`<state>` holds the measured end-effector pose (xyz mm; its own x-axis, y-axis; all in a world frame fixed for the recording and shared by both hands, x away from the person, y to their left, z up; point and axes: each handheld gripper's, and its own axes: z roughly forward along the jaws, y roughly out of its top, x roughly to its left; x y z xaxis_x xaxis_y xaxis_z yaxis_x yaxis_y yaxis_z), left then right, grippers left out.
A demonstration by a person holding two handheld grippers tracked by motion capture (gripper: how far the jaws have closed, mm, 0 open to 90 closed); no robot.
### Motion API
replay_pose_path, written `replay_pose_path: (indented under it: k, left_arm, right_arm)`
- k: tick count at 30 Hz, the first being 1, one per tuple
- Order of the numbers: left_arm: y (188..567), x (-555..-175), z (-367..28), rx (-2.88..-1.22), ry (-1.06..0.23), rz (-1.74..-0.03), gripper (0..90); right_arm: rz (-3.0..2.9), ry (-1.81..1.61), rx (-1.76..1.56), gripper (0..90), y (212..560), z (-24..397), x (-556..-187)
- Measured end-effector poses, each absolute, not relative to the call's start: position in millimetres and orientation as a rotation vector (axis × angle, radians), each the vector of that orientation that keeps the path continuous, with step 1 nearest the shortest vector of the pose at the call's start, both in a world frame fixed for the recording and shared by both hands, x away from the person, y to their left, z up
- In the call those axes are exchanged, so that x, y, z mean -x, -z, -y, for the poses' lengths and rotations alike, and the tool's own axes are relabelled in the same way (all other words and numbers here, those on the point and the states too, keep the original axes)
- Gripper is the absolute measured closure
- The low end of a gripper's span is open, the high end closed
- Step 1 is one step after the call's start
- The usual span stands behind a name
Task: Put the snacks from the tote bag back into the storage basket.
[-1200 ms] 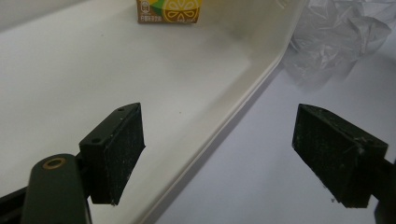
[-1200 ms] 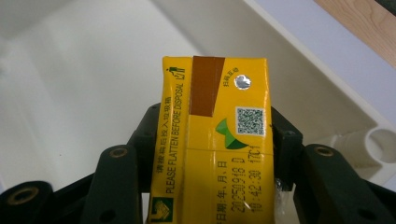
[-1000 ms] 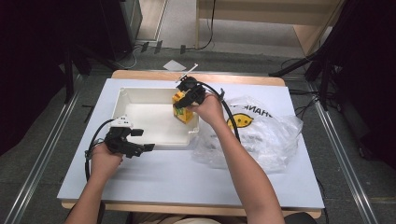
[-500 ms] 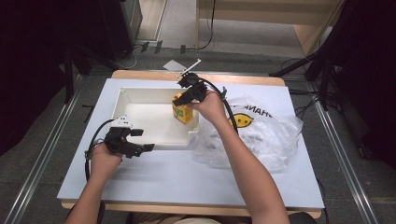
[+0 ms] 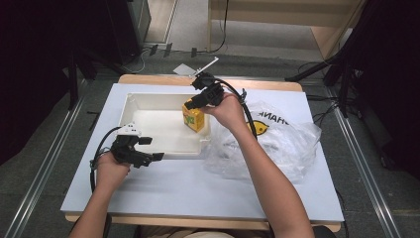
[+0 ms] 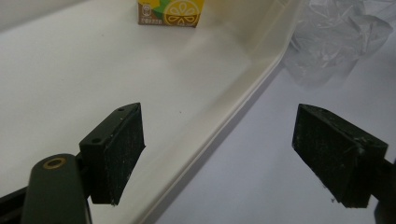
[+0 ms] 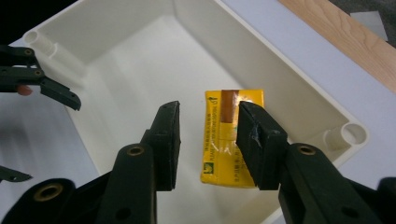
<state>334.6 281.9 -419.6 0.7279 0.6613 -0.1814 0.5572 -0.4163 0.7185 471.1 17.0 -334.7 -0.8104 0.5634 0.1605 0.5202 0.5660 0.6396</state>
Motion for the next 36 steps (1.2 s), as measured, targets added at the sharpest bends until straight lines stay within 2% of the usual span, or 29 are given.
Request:
replay_pose_path:
  k: [6, 7, 8, 12, 24, 36]
  left_arm:
    - [420, -335, -282, -2.118, -0.16, -0.916, 17.7]
    - [420, -335, -282, -2.119, -0.158, -0.915, 17.7]
    - [420, -335, -282, -2.119, -0.158, -0.915, 17.7]
    - [420, -335, -282, -2.114, -0.157, -0.917, 17.7]
    - [420, -335, -281, -2.119, -0.156, -0.917, 17.7]
    - [420, -335, -281, -2.122, -0.157, -0.921, 17.7]
  right_arm:
    - [-2.741, -1.126, -0.938, 72.7, 335, -16, -462]
    - [-2.741, -1.124, -0.936, 76.9, 337, -15, -461]
    - [-2.741, -1.124, -0.936, 76.9, 337, -15, -461]
    - [-2.762, -1.131, -0.939, 88.3, 347, -13, -457]
    - [-2.822, -1.047, -0.929, 89.8, 374, -17, -451]
    - [-2.834, -1.007, -0.933, 89.9, 386, -21, -454]
